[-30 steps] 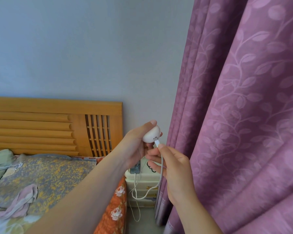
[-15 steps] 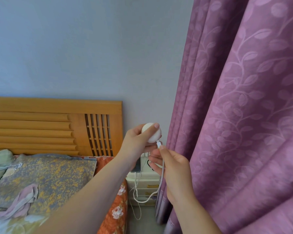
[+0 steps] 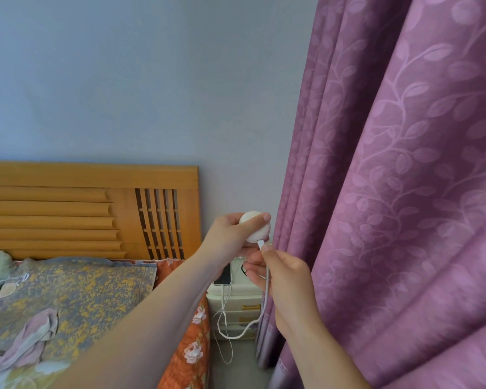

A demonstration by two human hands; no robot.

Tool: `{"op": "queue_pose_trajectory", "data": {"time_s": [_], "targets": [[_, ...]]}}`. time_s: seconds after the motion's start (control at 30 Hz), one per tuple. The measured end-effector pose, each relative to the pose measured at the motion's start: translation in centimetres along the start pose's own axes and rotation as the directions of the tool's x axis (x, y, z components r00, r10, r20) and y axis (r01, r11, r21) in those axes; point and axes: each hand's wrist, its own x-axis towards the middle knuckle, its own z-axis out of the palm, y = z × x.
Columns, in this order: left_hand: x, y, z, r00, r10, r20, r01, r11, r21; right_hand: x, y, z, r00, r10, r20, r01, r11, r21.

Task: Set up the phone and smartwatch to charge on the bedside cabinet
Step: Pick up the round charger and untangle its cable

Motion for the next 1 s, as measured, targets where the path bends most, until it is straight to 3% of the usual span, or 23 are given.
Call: {"op": "queue_pose_trajectory", "data": {"time_s": [0.17, 0.33, 0.53, 0.8, 1.0], "targets": [[0.6, -2.1, -0.2, 0.997, -0.077, 0.003, 0.077, 0.997, 0.000, 0.1, 1.2, -0.2, 0.999, 0.031, -0.040, -0.032, 0.999, -0.016], [1.6, -3.5, -0.7, 0.973, -0.206, 0.104, 0.214, 0.974, -0.070, 0.3, 1.9, -0.2, 0.997, 0.068, -0.034, -0.071, 0.995, -0.067], [2.4, -8.4, -1.5, 0.928, -0.339, 0.157, 0.366, 0.909, -0.199, 0.9, 4.9, -0.9, 0.979, 0.197, -0.051, -0.202, 0.922, -0.331], [6.0, -12.0, -5.6, 0.928, -0.365, 0.082, 0.374, 0.897, -0.236, 3.2, 11.0, -1.2, 0.910, 0.414, -0.027, -0.371, 0.782, -0.501], [12.0, -12.1, -8.3, 0.938, -0.345, -0.023, 0.330, 0.914, -0.238, 5.6, 16.2, -2.0, 0.820, 0.571, -0.029, -0.454, 0.619, -0.641]]}}
